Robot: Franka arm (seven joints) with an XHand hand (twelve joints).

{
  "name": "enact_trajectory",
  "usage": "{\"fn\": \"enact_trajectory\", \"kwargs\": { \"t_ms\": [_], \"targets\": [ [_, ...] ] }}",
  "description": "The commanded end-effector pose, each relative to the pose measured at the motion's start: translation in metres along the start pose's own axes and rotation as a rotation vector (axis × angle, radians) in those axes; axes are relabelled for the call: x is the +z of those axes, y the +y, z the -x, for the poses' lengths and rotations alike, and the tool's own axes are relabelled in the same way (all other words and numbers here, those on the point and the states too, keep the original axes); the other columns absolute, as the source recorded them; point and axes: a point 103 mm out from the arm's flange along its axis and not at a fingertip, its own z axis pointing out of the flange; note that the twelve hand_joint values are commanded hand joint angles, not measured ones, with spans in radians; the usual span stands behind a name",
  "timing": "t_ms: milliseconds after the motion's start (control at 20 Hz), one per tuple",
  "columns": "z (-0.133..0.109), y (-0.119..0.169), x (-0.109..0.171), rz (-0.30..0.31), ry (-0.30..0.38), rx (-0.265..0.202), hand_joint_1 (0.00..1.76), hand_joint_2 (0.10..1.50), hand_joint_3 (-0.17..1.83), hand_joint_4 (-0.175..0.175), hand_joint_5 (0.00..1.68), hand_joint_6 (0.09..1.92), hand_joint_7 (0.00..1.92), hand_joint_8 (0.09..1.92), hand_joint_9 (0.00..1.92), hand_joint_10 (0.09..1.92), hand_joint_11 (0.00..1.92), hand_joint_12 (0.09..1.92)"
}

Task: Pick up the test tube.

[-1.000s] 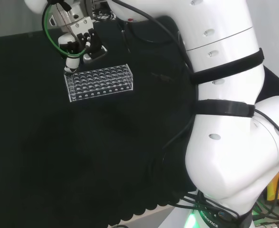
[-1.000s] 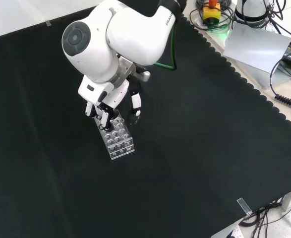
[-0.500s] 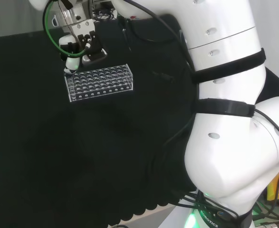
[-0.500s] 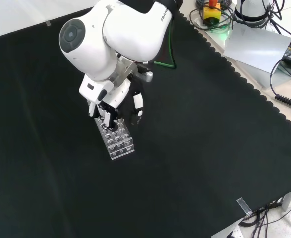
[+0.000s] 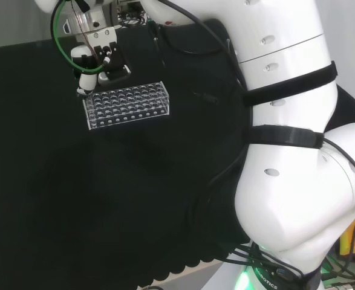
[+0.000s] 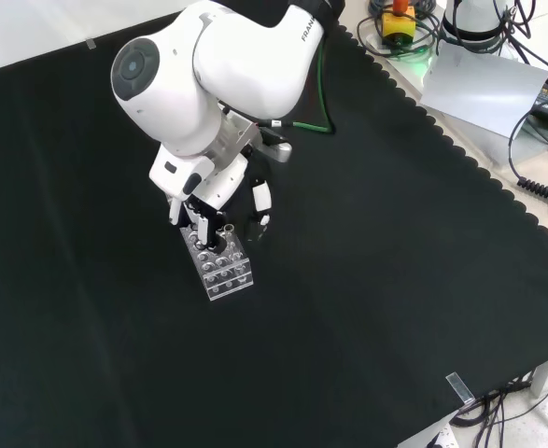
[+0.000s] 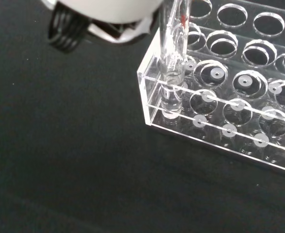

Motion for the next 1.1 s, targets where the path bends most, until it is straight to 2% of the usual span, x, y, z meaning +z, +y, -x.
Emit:
{"fn": "enact_trajectory", "kwargs": {
  "t_ms": [50, 150, 350, 600, 1100],
  "targets": [
    [-0.005, 0.005, 0.008, 0.084, 0.088, 0.062, 1.16, 0.74, 0.48, -0.117, 1.21, 0.61, 1.59, 0.5, 1.39, 0.62, 0.77, 1.29],
    [-0.004, 0.005, 0.007, 0.128, 0.153, 0.064, 1.2, 0.74, 0.47, -0.157, 1.28, 0.55, 1.64, 0.46, 1.47, 0.62, 0.88, 1.23],
    [-0.006, 0.004, -0.001, 0.202, 0.244, 0.048, 1.31, 0.6, 0.69, -0.175, 1.34, 0.51, 1.43, 0.5, 1.53, 0.62, 1.09, 1.09],
    [-0.003, 0.002, -0.012, 0.246, 0.261, 0.034, 1.33, 0.56, 0.76, -0.175, 1.36, 0.51, 1.42, 0.51, 1.56, 0.62, 1.15, 1.02],
    [0.02, -0.019, -0.037, 0.283, 0.277, 0.035, 1.33, 0.55, 0.78, -0.175, 1.37, 0.51, 1.42, 0.51, 1.57, 0.62, 1.15, 1.0]
  ]
}}
